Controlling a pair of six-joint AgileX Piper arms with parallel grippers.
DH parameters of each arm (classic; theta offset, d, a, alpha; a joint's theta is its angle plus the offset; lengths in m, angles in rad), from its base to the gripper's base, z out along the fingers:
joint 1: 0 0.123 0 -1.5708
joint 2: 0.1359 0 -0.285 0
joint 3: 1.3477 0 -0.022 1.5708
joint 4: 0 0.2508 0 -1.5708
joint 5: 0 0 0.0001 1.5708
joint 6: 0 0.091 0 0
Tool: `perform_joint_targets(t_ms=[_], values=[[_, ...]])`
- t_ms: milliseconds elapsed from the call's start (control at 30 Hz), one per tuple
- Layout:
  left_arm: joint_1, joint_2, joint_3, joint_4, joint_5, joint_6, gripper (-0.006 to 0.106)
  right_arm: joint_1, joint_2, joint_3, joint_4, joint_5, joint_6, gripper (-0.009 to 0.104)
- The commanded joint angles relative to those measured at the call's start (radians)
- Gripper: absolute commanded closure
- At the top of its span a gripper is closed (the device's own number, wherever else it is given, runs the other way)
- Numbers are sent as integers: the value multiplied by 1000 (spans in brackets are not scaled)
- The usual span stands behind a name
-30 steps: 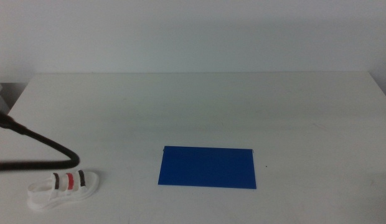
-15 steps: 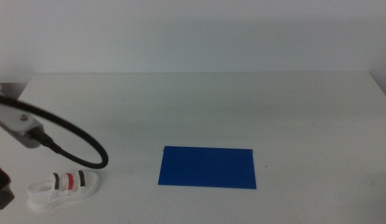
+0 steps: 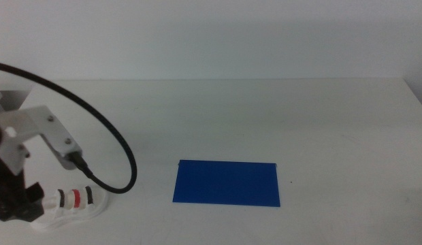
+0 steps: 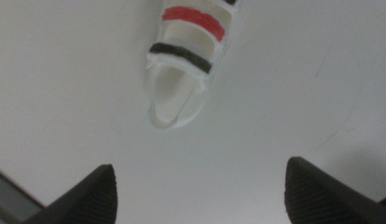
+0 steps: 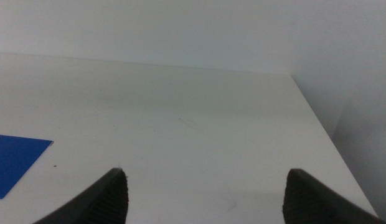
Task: Use one arm to grab the shoe from the table and place it on the mat.
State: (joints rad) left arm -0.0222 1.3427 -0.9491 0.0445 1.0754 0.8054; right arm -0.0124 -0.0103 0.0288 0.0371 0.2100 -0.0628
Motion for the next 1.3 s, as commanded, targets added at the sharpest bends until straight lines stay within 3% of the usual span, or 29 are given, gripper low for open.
perform_joint_targets(t_ms=[0,300,1267], values=[[-3,22,-28,-15,-38,27,10,1,-26,5,-9,-76,-8,31],[-3,151,-28,-94,-156,167,10,1,-26,5,-9,-76,-8,31],[-3,338,-28,-95,-229,184,11,1,-26,5,-9,-76,-8,31]])
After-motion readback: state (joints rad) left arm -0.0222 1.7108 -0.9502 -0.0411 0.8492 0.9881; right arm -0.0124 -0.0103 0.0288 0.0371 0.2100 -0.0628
